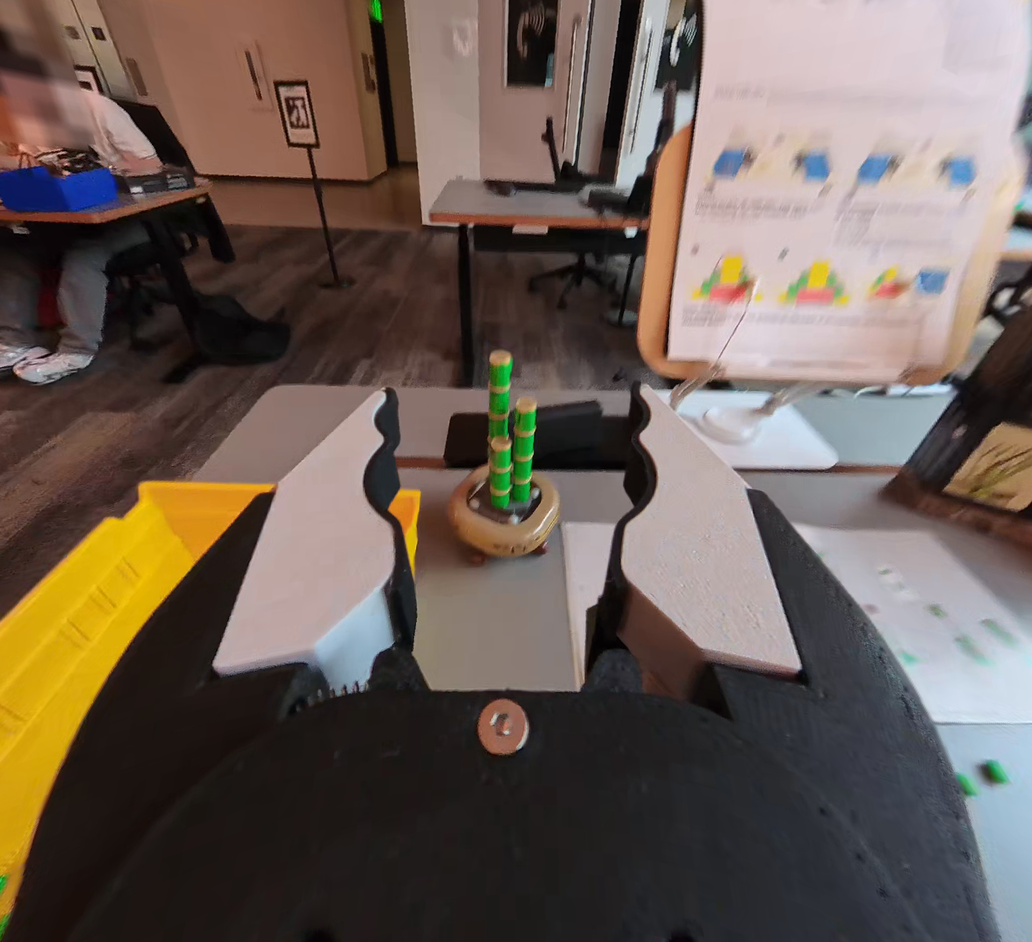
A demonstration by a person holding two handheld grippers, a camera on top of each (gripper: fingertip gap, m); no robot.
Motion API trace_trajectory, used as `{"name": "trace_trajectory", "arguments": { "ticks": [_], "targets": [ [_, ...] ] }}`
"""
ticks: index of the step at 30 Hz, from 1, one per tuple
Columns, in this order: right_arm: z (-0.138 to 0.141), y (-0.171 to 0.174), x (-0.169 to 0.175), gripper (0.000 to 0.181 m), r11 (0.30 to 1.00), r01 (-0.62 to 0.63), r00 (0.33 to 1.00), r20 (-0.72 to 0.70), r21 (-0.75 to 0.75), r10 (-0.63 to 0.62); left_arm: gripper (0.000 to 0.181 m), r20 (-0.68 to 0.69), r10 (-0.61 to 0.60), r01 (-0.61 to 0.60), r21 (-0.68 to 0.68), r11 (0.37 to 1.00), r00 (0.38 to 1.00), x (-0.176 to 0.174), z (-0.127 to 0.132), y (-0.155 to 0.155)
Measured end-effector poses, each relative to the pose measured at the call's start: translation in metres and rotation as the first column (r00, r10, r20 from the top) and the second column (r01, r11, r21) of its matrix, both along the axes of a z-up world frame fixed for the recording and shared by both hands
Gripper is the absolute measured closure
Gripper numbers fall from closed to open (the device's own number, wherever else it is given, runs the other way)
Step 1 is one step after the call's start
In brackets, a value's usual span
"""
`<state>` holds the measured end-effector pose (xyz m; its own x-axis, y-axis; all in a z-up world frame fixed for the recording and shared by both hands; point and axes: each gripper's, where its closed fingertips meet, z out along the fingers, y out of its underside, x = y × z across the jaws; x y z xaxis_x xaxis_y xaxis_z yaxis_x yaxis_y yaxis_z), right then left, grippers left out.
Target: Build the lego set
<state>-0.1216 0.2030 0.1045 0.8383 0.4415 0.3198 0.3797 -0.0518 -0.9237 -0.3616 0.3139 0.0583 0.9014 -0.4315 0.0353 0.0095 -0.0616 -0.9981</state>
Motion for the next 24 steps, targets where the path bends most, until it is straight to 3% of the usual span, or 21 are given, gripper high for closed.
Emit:
{"name": "trace_trajectory", "arguments": {
  "ticks": [3, 5, 8, 14, 17, 20, 24],
  "targets": [
    [0.029, -0.041, 0.029, 0.09, 0.987, 0.14, 0.989, 0.031, 0.076, -0.142, 0.104, 0.115, -0.082, 0.077, 0.046, 0.996, 0.99, -0.002, 0.055, -0.023],
    [0.028, -0.06, 0.043, 0.089, 0.979, 0.188, 0.981, 0.033, 0.075, -0.191, 0.106, 0.182, -0.126, 0.108, 0.103, 0.989, 0.975, -0.003, 0.083, -0.035],
    [0.016, -0.074, 0.051, 0.093, 0.98, 0.179, 0.984, -0.013, 0.088, -0.178, 0.108, 0.228, -0.163, 0.13, 0.152, 0.98, 0.96, -0.005, 0.102, -0.047],
    [-0.015, -0.056, 0.058, 0.091, 0.989, 0.141, 0.988, 0.063, -0.045, -0.138, 0.113, 0.093, -0.171, 0.156, 0.153, 0.976, 0.981, -0.005, 0.099, -0.057],
    [-0.028, -0.047, 0.071, 0.091, 0.971, 0.231, 0.962, 0.165, -0.061, -0.218, 0.119, -0.013, -0.125, 0.125, 0.132, 0.983, 0.992, -0.022, 0.092, -0.058],
    [-0.038, -0.045, 0.081, 0.094, 0.953, 0.293, 0.934, 0.236, -0.078, -0.268, 0.139, -0.071, -0.066, 0.076, 0.158, 0.984, 0.995, -0.043, 0.094, -0.061],
    [-0.04, -0.046, 0.08, 0.102, 0.948, 0.305, 0.926, 0.26, -0.086, -0.274, 0.141, -0.152, 0.006, 0.011, 0.107, 0.994, 0.988, -0.074, 0.079, -0.064]
  ]
}}
